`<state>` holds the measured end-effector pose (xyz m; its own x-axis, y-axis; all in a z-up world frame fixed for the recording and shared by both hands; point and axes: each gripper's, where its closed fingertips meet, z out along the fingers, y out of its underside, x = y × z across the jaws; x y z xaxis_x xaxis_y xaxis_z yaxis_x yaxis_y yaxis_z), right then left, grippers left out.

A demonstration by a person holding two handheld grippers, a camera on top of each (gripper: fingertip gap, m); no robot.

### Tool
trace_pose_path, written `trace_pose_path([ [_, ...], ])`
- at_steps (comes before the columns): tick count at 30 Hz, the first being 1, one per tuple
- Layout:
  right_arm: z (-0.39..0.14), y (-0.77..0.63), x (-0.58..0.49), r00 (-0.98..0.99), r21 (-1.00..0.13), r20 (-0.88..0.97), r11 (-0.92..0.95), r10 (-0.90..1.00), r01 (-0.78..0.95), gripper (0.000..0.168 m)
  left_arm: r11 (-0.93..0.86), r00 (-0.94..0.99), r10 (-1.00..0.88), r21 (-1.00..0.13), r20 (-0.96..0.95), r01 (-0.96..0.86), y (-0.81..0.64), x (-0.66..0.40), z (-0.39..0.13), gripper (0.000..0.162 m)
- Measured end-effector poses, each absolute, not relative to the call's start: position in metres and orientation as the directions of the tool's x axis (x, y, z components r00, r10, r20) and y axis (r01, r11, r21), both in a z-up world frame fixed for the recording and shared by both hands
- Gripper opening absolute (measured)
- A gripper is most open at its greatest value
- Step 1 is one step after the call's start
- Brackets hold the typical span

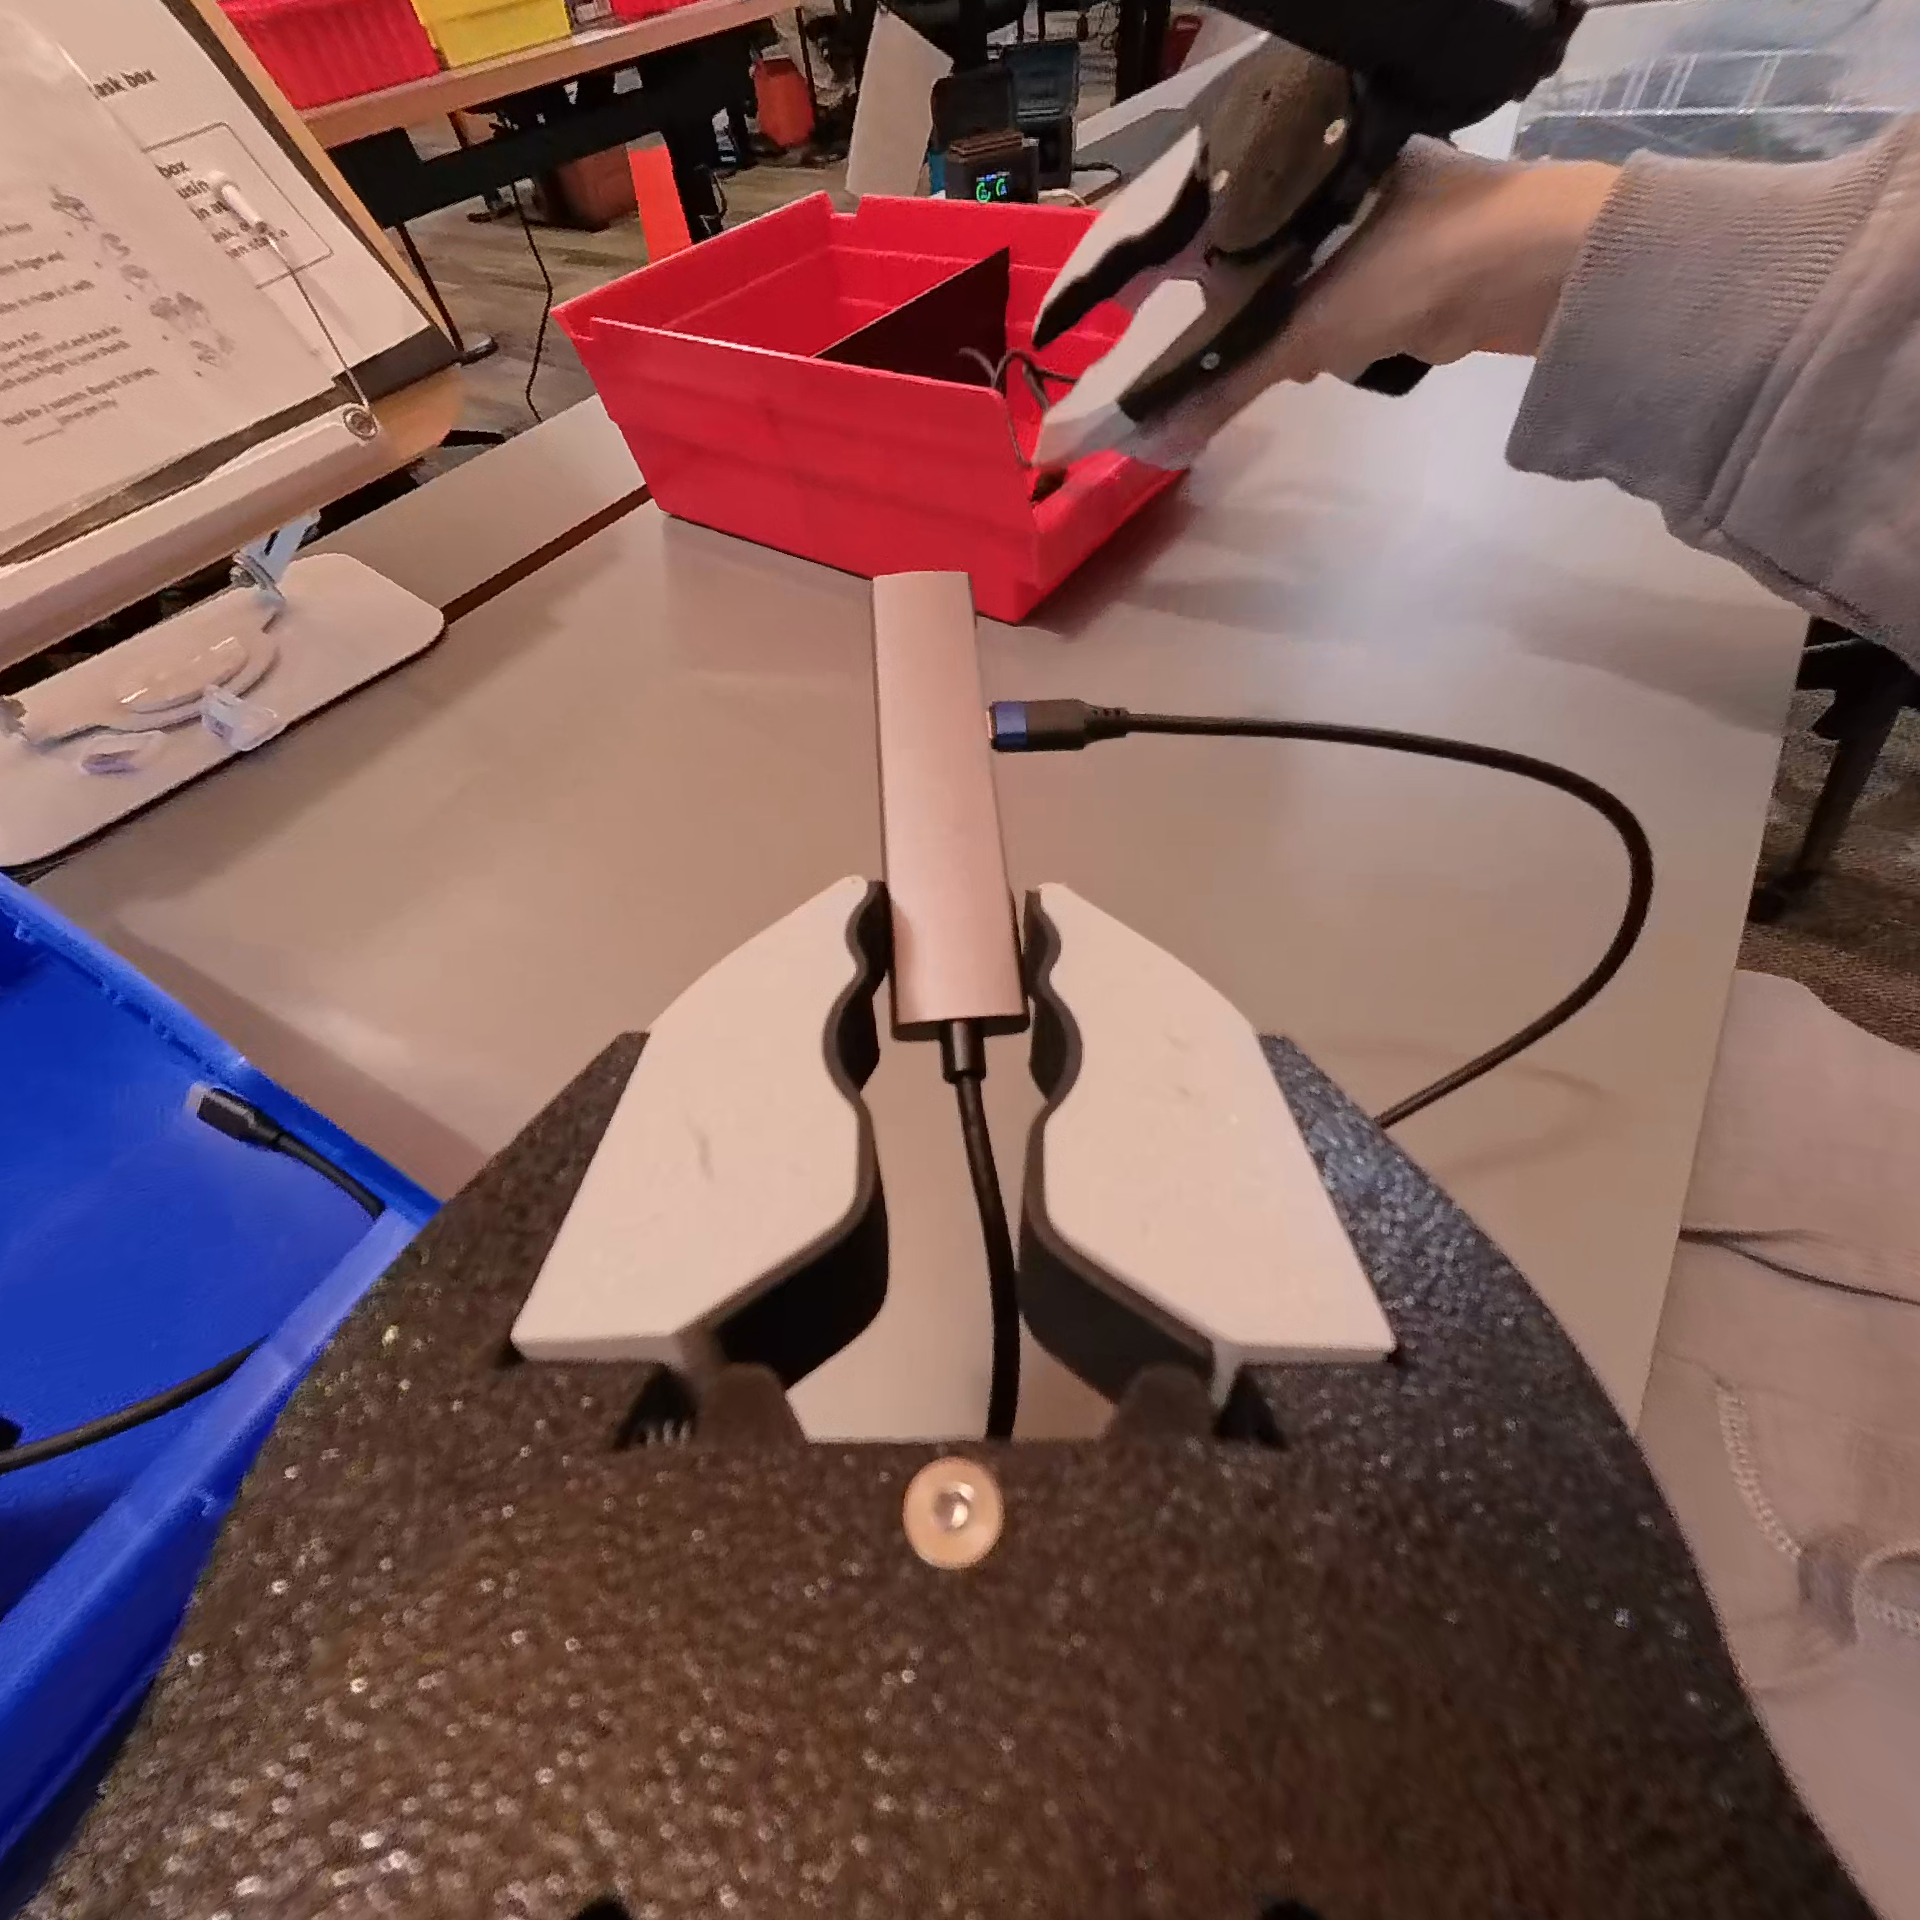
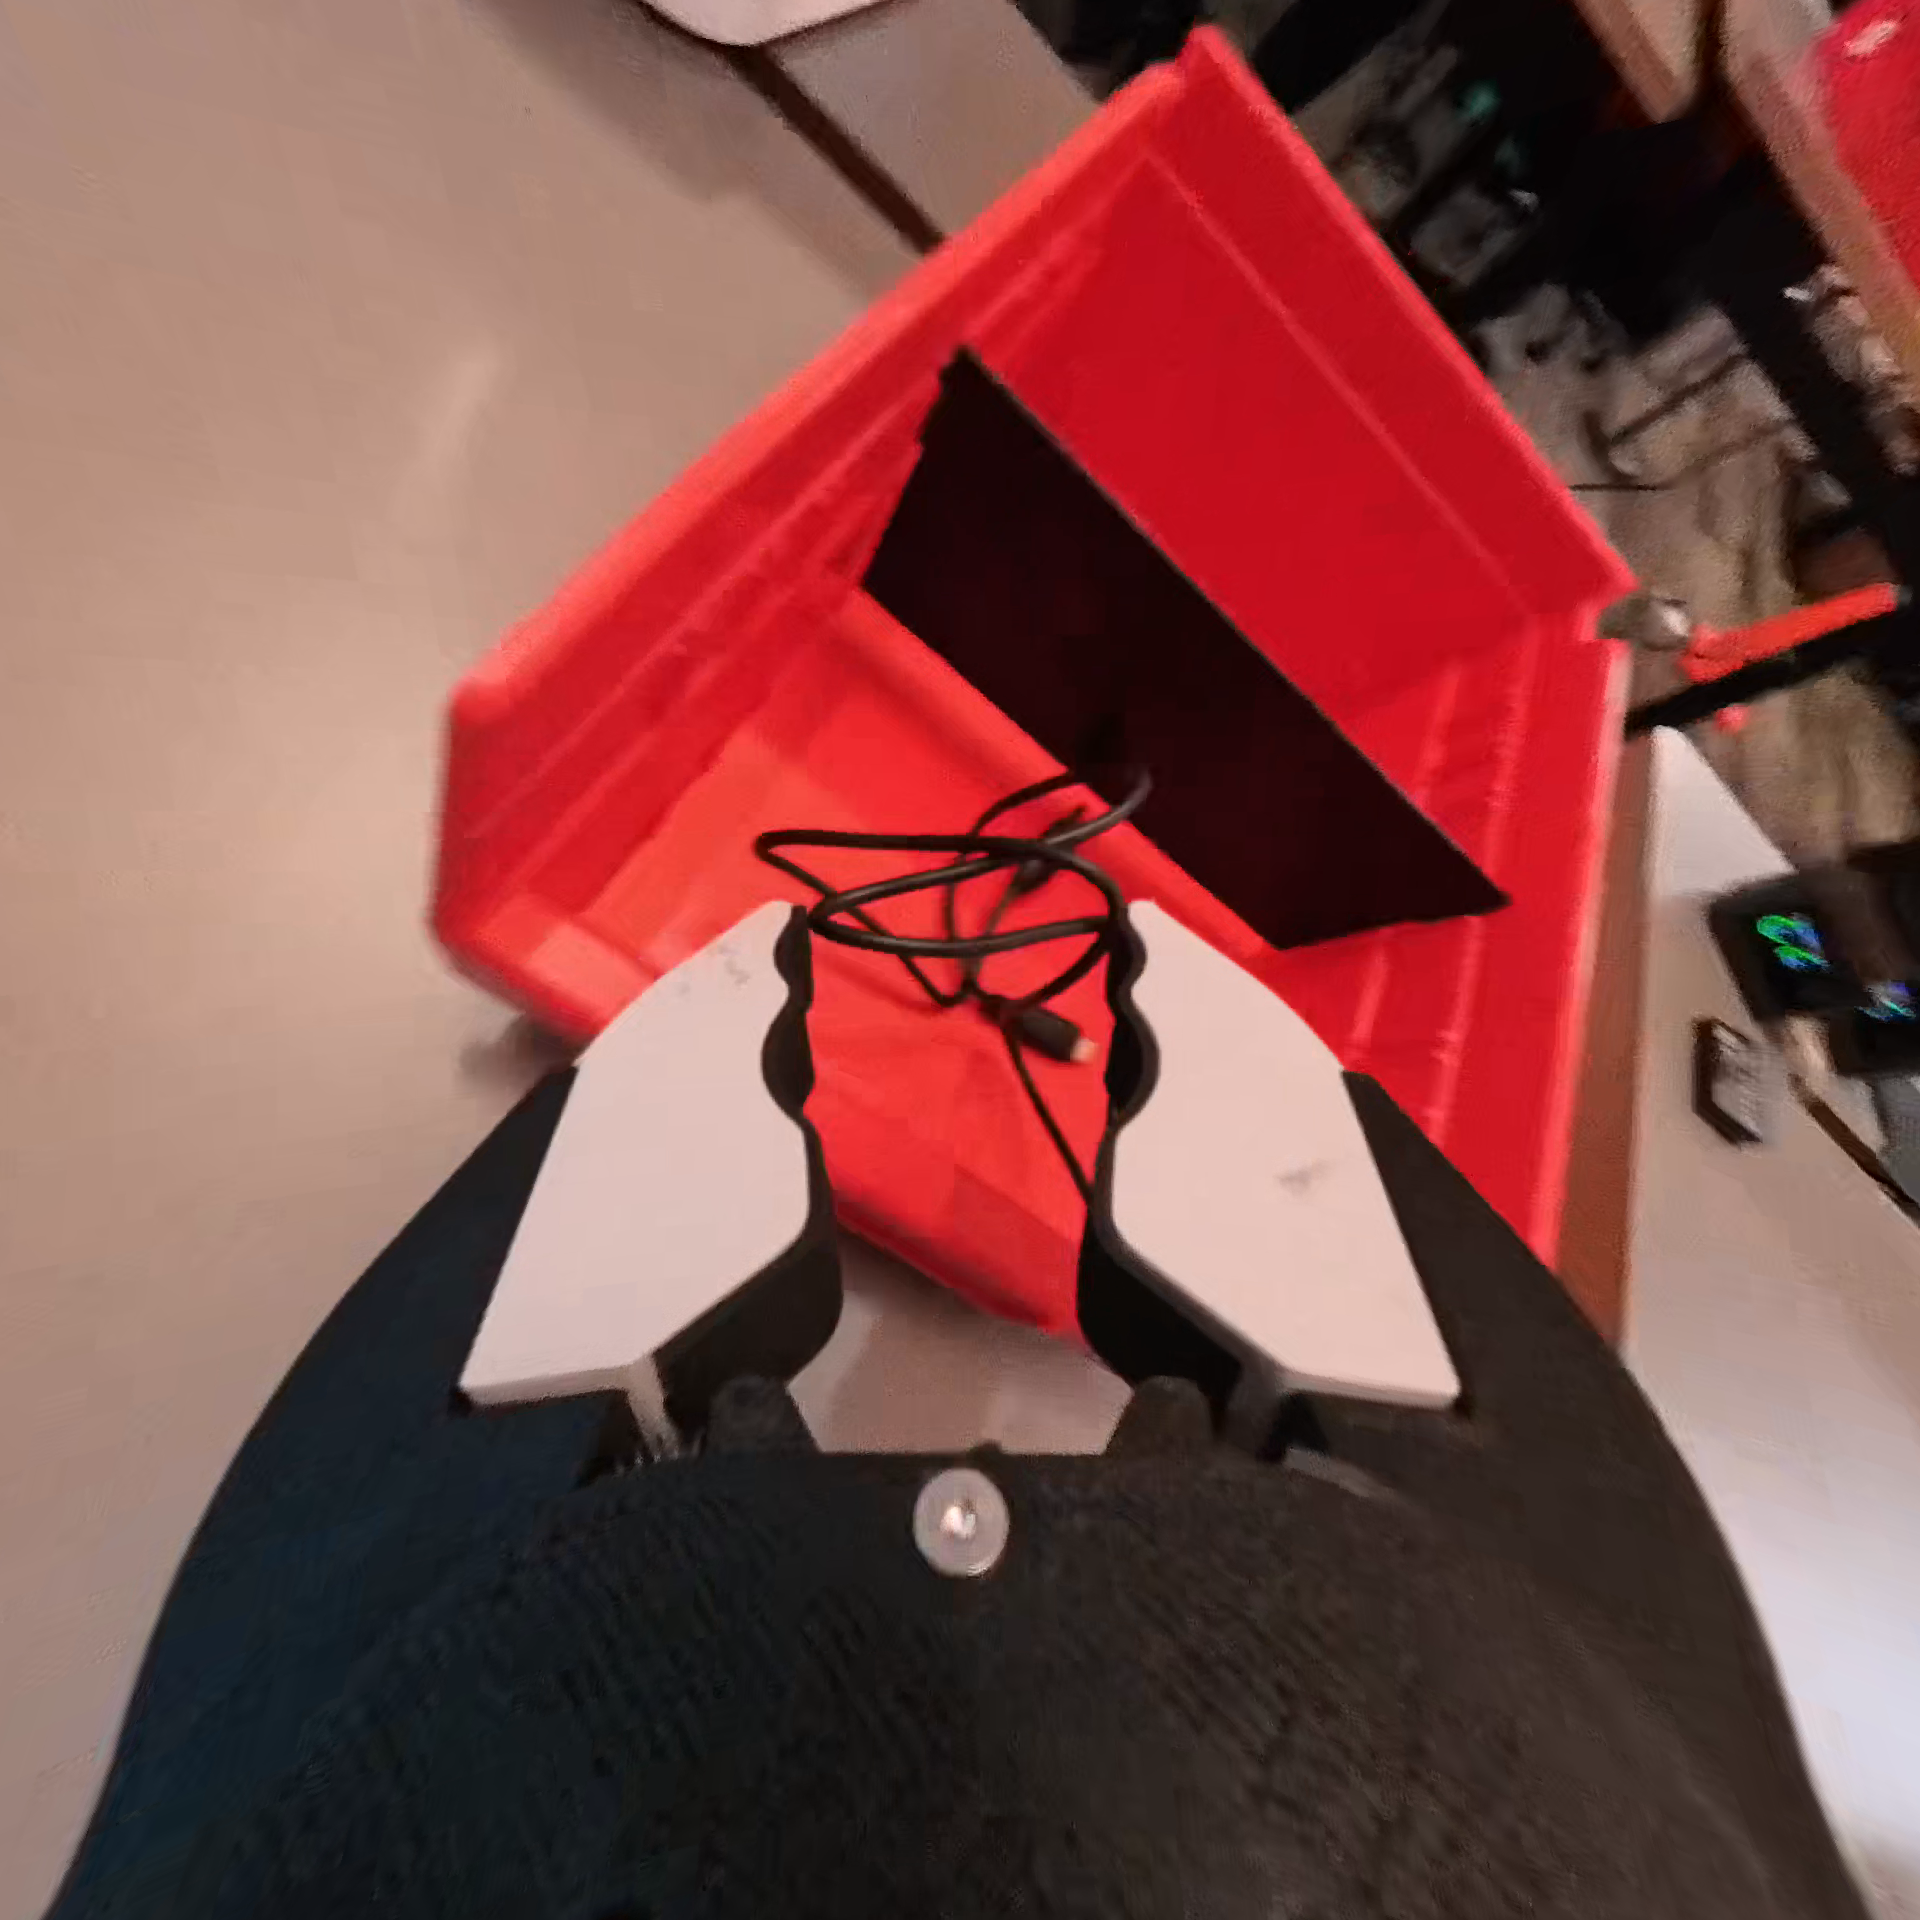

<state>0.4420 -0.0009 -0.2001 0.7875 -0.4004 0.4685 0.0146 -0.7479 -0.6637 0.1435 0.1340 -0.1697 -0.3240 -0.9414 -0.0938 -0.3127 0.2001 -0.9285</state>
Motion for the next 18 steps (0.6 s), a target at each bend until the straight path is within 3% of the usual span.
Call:
trace_pose_path([
  [1, -0.192, -0.007, 0.456, 0.732, -0.677, 0.496, -0.736, -0.466, -0.011, 0.051, 0.199, -0.324, -0.941, -0.929, -0.092, -0.312, 0.134, 0.144, -0.170, 0.025],
  [3, -0.190, -0.012, 0.465, 0.725, -0.691, 0.457, -0.719, -0.515, -0.076, 0.054, 0.194, -0.322, -0.943, -0.930, -0.088, -0.313, 0.135, 0.144, -0.171, 0.025],
  [6, -0.191, 0.004, 0.429, 0.866, -0.710, 0.266, -0.694, -0.422, -0.120, 0.061, 0.190, -0.320, -0.944, -0.930, -0.084, -0.316, 0.135, 0.144, -0.172, 0.025],
  [10, -0.151, 0.024, 0.356, 0.918, -0.811, 0.267, -0.583, -0.295, 0.048, 0.073, 0.183, -0.330, -0.941, -0.936, -0.077, -0.302, 0.135, 0.143, -0.169, 0.025],
  [12, -0.136, 0.049, 0.294, 0.977, -0.912, 0.133, -0.405, -0.165, 0.056, 0.067, 0.181, -0.343, -0.936, -0.944, -0.079, -0.277, 0.132, 0.144, -0.166, 0.025],
  [15, -0.122, 0.077, 0.232, 0.978, -0.968, -0.206, -0.138, -0.025, -0.207, 0.057, 0.181, -0.381, -0.920, -0.962, -0.092, -0.205, 0.122, 0.145, -0.157, 0.025],
  [18, -0.118, 0.093, 0.208, 0.844, -0.852, -0.520, -0.009, 0.133, -0.524, 0.042, 0.206, -0.404, -0.905, -0.967, -0.131, -0.149, 0.113, 0.142, -0.147, 0.025],
])
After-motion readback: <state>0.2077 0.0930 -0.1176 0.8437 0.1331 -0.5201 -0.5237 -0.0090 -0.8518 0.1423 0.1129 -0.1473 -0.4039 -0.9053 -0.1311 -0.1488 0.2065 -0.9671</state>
